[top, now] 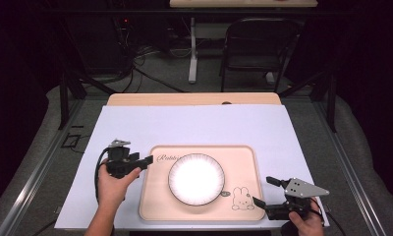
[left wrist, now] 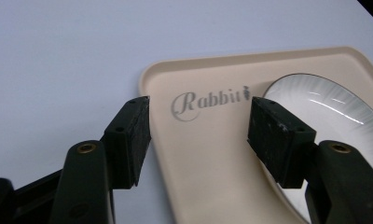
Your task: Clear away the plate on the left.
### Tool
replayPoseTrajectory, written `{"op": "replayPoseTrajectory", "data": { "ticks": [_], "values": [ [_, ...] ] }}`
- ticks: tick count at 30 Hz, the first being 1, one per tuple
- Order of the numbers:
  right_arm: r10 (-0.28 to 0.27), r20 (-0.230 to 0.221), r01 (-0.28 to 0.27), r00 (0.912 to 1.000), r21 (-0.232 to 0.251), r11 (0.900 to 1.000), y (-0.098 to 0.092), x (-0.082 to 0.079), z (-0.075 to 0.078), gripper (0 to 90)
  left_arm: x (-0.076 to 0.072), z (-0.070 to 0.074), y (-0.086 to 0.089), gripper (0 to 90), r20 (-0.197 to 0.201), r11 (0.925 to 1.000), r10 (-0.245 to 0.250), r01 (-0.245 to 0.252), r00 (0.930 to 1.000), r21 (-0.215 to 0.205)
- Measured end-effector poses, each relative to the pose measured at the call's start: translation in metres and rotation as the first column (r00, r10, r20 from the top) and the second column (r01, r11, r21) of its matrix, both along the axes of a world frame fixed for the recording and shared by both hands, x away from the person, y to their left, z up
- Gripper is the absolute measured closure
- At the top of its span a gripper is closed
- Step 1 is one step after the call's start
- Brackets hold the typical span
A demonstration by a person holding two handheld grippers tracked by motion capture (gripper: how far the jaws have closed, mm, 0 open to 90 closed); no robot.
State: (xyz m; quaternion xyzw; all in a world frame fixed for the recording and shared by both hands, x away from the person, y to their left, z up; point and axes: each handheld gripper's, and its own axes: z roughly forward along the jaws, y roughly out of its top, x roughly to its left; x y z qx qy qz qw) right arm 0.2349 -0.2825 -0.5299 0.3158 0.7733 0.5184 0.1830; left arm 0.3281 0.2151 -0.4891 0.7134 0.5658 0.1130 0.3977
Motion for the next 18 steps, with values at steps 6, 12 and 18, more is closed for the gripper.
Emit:
{"op": "replayPoseTrajectory", "data": {
  "ticks": [6, 12, 18],
  "values": [
    [0.0, -0.003, 0.0, 1.0, -0.001, 1.0, 0.0, 0.0, 0.0, 15.2, -0.011, -0.005, 0.031, 39.0, 0.005, 0.9967, 0.079, -0.079, 0.9969, -0.02],
    [-0.001, -0.005, 0.001, 1.0, -0.001, 1.0, 0.0, 0.0, 0.0, 15.2, -0.022, -0.013, 0.051, 39.0, 0.0, 0.9914, 0.128, -0.128, 0.9918, -0.028],
    [0.0, -0.003, 0.0, 1.0, -0.001, 1.0, 0.0, 0.0, 0.0, 15.2, -0.03, -0.025, 0.061, 39.0, -0.004, 0.9874, 0.154, -0.154, 0.988, -0.036]
  ]
}}
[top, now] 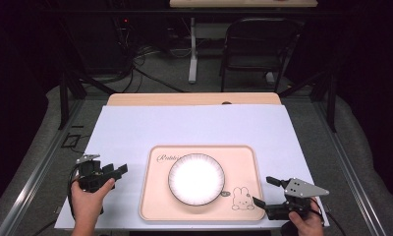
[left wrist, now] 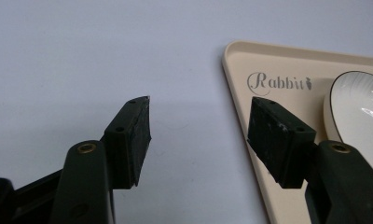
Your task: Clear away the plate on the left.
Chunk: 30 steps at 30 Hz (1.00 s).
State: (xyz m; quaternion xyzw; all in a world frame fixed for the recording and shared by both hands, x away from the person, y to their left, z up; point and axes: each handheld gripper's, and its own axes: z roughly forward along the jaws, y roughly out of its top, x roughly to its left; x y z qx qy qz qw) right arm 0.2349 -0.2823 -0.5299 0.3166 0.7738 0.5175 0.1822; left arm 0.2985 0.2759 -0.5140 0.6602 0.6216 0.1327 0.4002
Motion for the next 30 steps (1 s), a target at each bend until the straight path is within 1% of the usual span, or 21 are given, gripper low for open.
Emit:
{"op": "replayPoseTrajectory", "data": {
  "ticks": [1, 2, 4, 6, 10, 14, 21, 24, 27, 30],
  "values": [
    [0.0, 0.0, 0.0, 1.0, 0.0, 1.0, 0.0, 0.0, 0.0, 15.2, 0.0, 0.0, 0.0, 39.0, 0.0, 1.0, 0.0, 0.0, 1.0, 0.0],
    [-0.002, -0.002, 0.002, 1.0, 0.0, 1.0, 0.0, 0.0, 0.0, 15.2, -0.002, -0.004, 0.002, 39.0, 0.02, 0.9999, 0.015, -0.015, 0.9997, -0.007],
    [-0.001, 0.0, 0.001, 1.0, 0.0, 1.0, 0.0, 0.0, 0.0, 15.2, -0.005, -0.007, 0.003, 39.0, 0.033, 0.9996, 0.022, -0.022, 0.9992, -0.015],
    [-0.001, 0.003, 0.001, 1.0, 0.001, 1.0, 0.0, 0.0, 0.0, 15.2, -0.006, -0.01, 0.004, 39.0, 0.042, 0.9994, 0.031, -0.031, 0.9987, -0.013],
    [-0.001, 0.001, 0.001, 1.0, 0.001, 1.0, 0.0, 0.0, 0.0, 15.2, -0.008, -0.016, 0.004, 39.0, 0.036, 0.9995, 0.03, -0.03, 0.9989, 0.005],
    [0.0, 0.003, 0.0, 1.0, 0.002, 1.0, 0.0, 0.0, 0.0, 15.2, -0.009, -0.019, 0.003, 39.0, 0.031, 0.9997, 0.024, -0.024, 0.9992, 0.01],
    [0.002, 0.0, -0.002, 1.0, 0.0, 1.0, 0.0, 0.0, 0.0, 15.2, -0.008, -0.023, 0.0, 39.0, 0.038, 0.9999, 0.009, -0.009, 0.9993, 0.01],
    [0.002, 0.001, -0.002, 1.0, 0.0, 1.0, 0.0, 0.0, 0.0, 15.2, -0.008, -0.024, 0.0, 39.0, 0.04, 0.9999, 0.011, -0.011, 0.9991, 0.005],
    [0.003, 0.002, -0.003, 1.0, 0.0, 1.0, 0.0, 0.0, 0.0, 15.3, -0.008, -0.027, -0.001, 39.0, 0.037, 1.0, 0.008, -0.008, 0.9993, 0.0],
    [0.003, 0.001, -0.003, 1.0, 0.0, 1.0, 0.0, 0.0, 0.0, 15.2, -0.007, -0.029, -0.001, 39.0, 0.03, 1.0, 0.005, -0.005, 0.9995, 0.008]
  ]
}}
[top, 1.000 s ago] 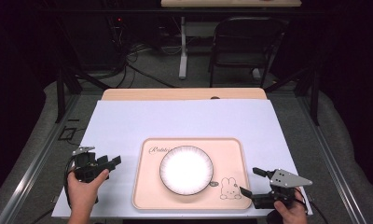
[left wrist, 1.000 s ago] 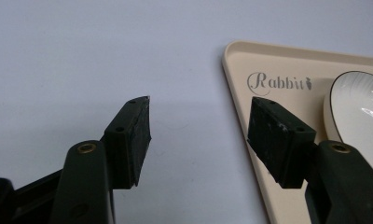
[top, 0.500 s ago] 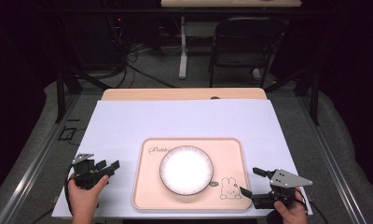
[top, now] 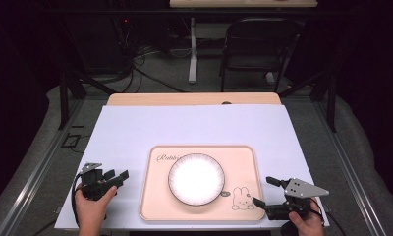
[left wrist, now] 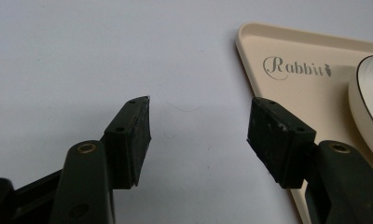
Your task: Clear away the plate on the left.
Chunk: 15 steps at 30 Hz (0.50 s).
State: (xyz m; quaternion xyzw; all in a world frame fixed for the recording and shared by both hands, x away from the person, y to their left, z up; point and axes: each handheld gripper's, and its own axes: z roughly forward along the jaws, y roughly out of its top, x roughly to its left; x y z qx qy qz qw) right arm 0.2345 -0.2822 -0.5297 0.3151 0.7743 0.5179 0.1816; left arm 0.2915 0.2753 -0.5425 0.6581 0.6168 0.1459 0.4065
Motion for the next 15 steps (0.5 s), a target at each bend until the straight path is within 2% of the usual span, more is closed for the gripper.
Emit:
{"op": "replayPoseTrajectory", "data": {
  "ticks": [15],
  "values": [
    [-0.001, 0.002, 0.001, 1.0, 0.002, 1.0, -0.0002, 0.0, -0.0002, 15.2, 0.0019, -0.004, 0.0004, 39.0, -0.015, 1.0, 0.002, -0.002, 0.9999, -0.008]
  ]
}}
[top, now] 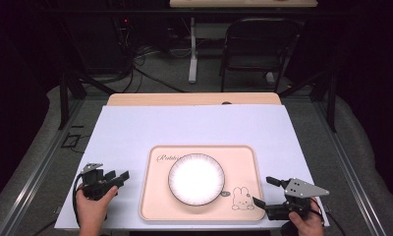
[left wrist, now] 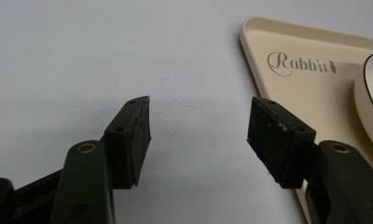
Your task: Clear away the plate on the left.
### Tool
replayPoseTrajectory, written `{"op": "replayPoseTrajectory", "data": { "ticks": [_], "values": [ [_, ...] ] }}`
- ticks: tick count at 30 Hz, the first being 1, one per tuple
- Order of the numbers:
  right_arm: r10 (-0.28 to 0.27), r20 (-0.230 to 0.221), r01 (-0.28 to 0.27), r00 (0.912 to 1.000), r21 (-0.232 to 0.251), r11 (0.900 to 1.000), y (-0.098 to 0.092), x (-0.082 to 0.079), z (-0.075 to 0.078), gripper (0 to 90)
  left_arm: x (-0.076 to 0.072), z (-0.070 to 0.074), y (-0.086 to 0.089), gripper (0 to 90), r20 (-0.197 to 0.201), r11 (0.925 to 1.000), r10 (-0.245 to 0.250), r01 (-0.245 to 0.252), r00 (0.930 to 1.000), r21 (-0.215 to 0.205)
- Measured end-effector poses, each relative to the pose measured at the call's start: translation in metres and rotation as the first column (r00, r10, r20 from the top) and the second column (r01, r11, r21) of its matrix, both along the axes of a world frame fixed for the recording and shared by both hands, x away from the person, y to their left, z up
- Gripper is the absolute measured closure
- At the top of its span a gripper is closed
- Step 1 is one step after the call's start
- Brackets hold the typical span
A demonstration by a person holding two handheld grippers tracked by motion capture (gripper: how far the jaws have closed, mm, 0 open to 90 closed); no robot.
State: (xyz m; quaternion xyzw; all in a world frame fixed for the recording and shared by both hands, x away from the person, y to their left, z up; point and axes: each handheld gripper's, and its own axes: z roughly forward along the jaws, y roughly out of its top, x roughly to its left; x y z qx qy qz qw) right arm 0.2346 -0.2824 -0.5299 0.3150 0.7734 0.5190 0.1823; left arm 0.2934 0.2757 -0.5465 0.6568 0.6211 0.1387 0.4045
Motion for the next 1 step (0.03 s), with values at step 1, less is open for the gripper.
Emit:
{"op": "replayPoseTrajectory", "data": {
  "ticks": [1],
  "values": [
    [0.0, 0.0, 0.0, 1.0, 0.0, 1.0, 0.0, 0.0, 0.0, 15.2, 0.0, 0.0, 0.0, 39.0, 0.0, 1.0, 0.0, 0.0, 1.0, 0.0]
  ]
}}
